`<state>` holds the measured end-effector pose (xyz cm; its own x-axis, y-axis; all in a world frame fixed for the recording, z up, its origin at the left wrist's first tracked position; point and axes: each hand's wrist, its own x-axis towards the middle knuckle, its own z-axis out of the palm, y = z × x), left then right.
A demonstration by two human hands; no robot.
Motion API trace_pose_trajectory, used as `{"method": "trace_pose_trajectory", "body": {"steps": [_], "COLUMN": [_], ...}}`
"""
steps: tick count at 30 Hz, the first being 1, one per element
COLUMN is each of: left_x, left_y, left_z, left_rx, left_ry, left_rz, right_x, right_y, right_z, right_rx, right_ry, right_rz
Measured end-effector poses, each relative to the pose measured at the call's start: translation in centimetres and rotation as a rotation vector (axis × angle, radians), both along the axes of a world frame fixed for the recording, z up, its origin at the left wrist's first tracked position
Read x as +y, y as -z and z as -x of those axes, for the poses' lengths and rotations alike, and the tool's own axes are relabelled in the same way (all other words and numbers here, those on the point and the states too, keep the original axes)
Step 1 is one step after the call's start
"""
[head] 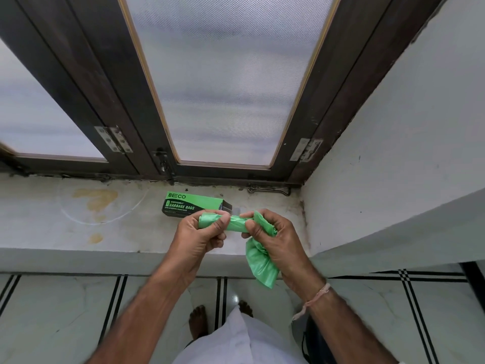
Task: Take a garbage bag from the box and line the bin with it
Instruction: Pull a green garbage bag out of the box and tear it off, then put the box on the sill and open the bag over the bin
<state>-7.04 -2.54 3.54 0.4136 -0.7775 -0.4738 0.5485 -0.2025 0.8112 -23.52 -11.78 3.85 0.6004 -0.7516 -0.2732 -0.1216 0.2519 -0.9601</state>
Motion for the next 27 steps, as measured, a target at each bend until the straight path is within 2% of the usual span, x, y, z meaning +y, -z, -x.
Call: {"method": "trace_pose_trajectory", "body": {"steps": [2,3,4,5,7,8,9,14,20,27], "left_x": [-0.3,-0.5,-0.6,-0.6,-0.4,-0.3,-0.2,-0.3,-0.1,0.3], "left_y": [-0.2,-0.2,0.1,0.5,2.3,3.3,4.1,6.2,5.3,4.4], "left_z": [0.2,0.1,-0.2,-0.7,-2.5,-3.7,-4.8,-8.9,-8.5,-7.3], "left_rx": [-0.027,-0.1,-0.251,-0.502,-1.156,-1.384,-1.495,-1.53,-1.395,-1.304], "left_ry": [0.014,0.024,0.033,0.045,0.13,0.187,0.239,0.387,0.398,0.347], "left_rz": [-0.056,-0.069,-0.082,-0.109,-0.256,-0.336,-0.399,-0.465,-0.242,-0.137], "right_x": [-0.1,-0.1,-0.2,-0.3,-0.7,-0.9,-1.0,-1.5,-1.6,-2.1], "right_y": [0.3,0.6,0.9,1.2,2.0,2.4,2.8,4.2,3.9,2.3], "right_z": [0.2,0.2,0.3,0.3,0.5,0.6,0.7,0.5,-0.4,-1.6], "right_rx": [-0.015,-0.012,-0.005,0.003,0.023,0.04,0.059,0.146,0.174,0.21], "right_ry": [-0.025,-0.012,0.024,0.079,0.186,0.219,0.24,0.317,0.329,0.217], "right_rz": [0.041,0.05,0.046,0.03,-0.009,-0.017,-0.018,0.021,0.113,0.295]}}
